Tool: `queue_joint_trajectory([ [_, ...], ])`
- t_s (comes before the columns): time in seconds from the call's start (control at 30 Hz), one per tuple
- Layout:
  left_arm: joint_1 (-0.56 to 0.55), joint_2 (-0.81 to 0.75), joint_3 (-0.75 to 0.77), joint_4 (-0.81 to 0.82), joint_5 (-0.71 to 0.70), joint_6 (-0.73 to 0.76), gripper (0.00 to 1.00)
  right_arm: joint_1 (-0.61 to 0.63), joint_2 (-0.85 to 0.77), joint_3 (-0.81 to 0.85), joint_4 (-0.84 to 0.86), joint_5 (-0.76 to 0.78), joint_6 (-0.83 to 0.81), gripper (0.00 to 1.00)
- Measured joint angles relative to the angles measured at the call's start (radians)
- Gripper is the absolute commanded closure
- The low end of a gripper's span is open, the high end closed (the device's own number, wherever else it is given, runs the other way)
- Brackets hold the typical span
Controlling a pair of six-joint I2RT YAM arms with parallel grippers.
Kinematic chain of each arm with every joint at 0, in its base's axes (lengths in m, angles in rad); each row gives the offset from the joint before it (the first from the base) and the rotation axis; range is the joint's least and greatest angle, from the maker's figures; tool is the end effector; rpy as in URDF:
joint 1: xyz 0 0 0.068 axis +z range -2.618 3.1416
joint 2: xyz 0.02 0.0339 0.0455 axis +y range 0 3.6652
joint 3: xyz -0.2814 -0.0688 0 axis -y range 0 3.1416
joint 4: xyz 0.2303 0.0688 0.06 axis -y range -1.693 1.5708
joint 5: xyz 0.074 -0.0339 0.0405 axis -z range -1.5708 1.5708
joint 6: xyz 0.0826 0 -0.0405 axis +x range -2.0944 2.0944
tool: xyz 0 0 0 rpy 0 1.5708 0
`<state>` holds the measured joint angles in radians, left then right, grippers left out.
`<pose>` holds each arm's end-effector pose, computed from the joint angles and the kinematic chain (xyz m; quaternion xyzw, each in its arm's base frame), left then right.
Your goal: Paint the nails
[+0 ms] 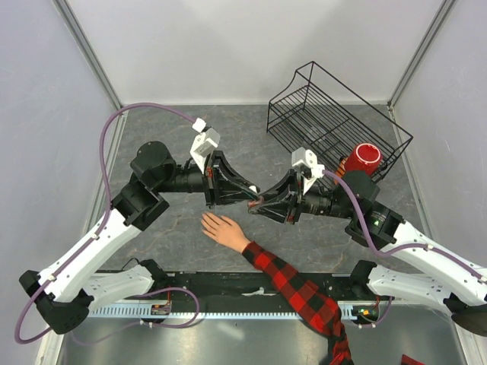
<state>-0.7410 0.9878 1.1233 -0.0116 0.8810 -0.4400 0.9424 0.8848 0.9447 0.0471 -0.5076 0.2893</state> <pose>0.1125 -0.1893 0.4546 0.4058 0.5441 -0.6119 0.4060 0.0930 0.1962 0.4205 -0.3844 0.5528 0.5529 0.4909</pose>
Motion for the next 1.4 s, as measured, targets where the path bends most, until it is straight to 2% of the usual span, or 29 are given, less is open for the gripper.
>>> queue_joint_trajectory([
  [0.13,-0.001,0.007,0.044,-0.101,-0.114,0.042,0.98,0.000,0.016,0.020,-0.036,0.115,-0.034,1.00],
  [0.2,-0.007,0.010,0.070,-0.161,-0.267,0.054,0.98,0.037,0.058,0.070,-0.090,0.270,-0.068,1.00],
  [0.3,-0.051,0.038,0.143,-0.315,-0.579,0.045,0.98,0.236,0.175,0.174,-0.167,0.788,-0.159,1.00],
  [0.37,-0.087,0.066,0.197,-0.410,-0.744,0.030,0.98,0.333,0.269,0.244,-0.187,1.080,-0.209,1.00],
  [0.43,-0.099,0.086,0.220,-0.453,-0.830,0.011,0.98,0.372,0.339,0.274,-0.174,1.246,-0.241,1.00],
  [0.53,-0.108,0.101,0.217,-0.462,-0.872,-0.008,0.96,0.380,0.360,0.261,-0.178,1.323,-0.269,1.00],
  [0.57,-0.109,0.101,0.208,-0.453,-0.867,-0.010,0.89,0.376,0.351,0.251,-0.175,1.315,-0.273,1.00],
  [0.6,-0.109,0.097,0.200,-0.443,-0.857,-0.008,0.71,0.370,0.340,0.238,-0.169,1.294,-0.277,1.00],
  [0.67,-0.108,0.069,0.163,-0.405,-0.819,-0.004,0.51,0.338,0.281,0.192,-0.150,1.173,-0.278,1.00],
  [0.7,-0.107,0.060,0.151,-0.385,-0.796,0.000,0.37,0.319,0.245,0.168,-0.142,1.103,-0.279,1.00],
  [0.77,-0.100,0.032,0.122,-0.336,-0.723,0.014,0.26,0.285,0.173,0.127,-0.137,0.993,-0.276,1.00],
  [0.8,-0.096,0.016,0.111,-0.317,-0.686,0.017,0.14,0.269,0.146,0.115,-0.138,0.945,-0.274,1.00],
  [0.87,-0.089,-0.011,0.094,-0.286,-0.623,0.027,0.01,0.232,0.096,0.097,-0.137,0.839,-0.266,1.00],
  [1.2,-0.084,-0.192,-0.104,-0.066,-0.303,0.030,0.01,0.108,-0.038,0.033,-0.155,0.391,-0.190,1.00],
  [1.4,-0.084,-0.224,-0.135,-0.006,-0.235,0.032,0.03,0.058,-0.030,0.032,-0.153,0.195,-0.143,1.00],
])
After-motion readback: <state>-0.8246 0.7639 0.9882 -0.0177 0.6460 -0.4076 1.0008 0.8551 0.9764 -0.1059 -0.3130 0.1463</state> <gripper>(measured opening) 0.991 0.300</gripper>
